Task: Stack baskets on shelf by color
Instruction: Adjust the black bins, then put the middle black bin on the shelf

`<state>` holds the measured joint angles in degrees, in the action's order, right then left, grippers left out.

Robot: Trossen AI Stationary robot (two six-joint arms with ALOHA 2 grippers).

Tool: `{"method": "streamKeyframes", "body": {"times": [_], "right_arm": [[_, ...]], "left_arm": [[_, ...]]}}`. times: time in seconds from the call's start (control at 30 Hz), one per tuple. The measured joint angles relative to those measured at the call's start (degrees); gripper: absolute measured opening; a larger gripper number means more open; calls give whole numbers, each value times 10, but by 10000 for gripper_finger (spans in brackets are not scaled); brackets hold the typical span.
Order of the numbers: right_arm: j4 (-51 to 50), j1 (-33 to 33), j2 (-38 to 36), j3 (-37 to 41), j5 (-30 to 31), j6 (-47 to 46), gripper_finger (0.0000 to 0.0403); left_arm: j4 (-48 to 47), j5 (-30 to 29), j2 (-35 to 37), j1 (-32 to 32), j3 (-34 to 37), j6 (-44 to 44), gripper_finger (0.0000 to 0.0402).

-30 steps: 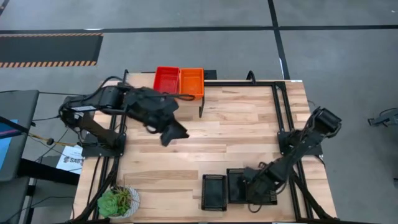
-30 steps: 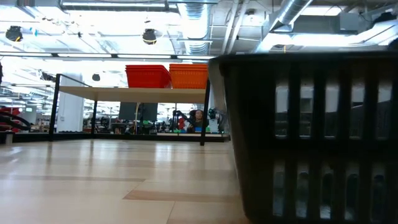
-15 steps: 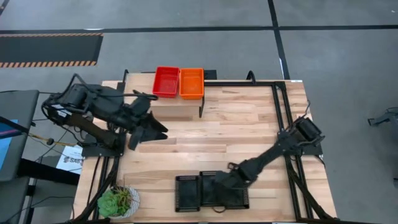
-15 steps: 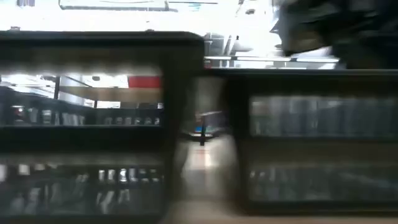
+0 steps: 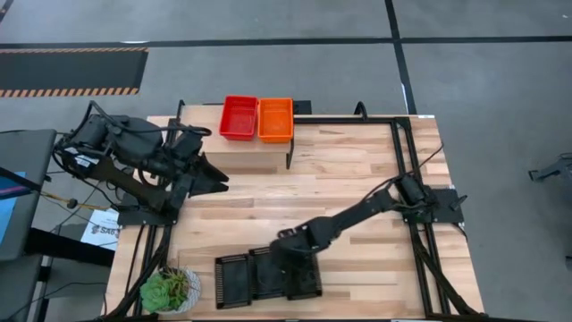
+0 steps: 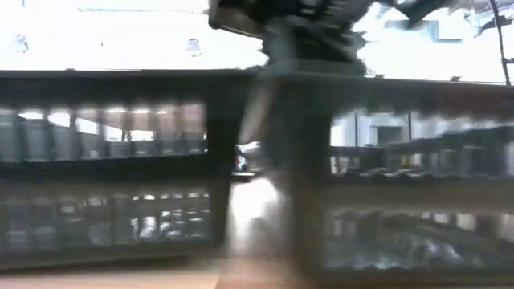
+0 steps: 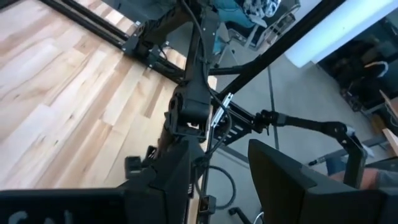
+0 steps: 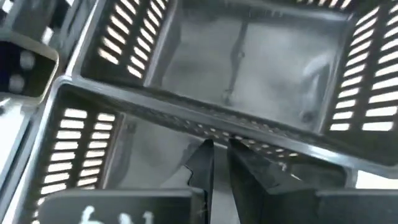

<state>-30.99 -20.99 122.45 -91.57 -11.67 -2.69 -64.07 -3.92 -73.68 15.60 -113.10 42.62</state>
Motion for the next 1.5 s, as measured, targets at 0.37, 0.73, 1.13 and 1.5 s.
{"method": "streamKeyframes", "body": {"times": [0.37,0.73,1.13,1.5], "right_arm": [[6,93,102,-177,15,-15,69],[-94,148,85,-286,16,-89,69],[-290,87,-81,-294,87,-174,69],[-396,-75,-157,-294,204,-381,69]], "left_arm": [[-49,11,1,0,0,1,149],[-63,11,17,8,0,1,149],[-179,-35,16,70,13,11,149],[-175,-247,-62,81,110,-20,149]]}}
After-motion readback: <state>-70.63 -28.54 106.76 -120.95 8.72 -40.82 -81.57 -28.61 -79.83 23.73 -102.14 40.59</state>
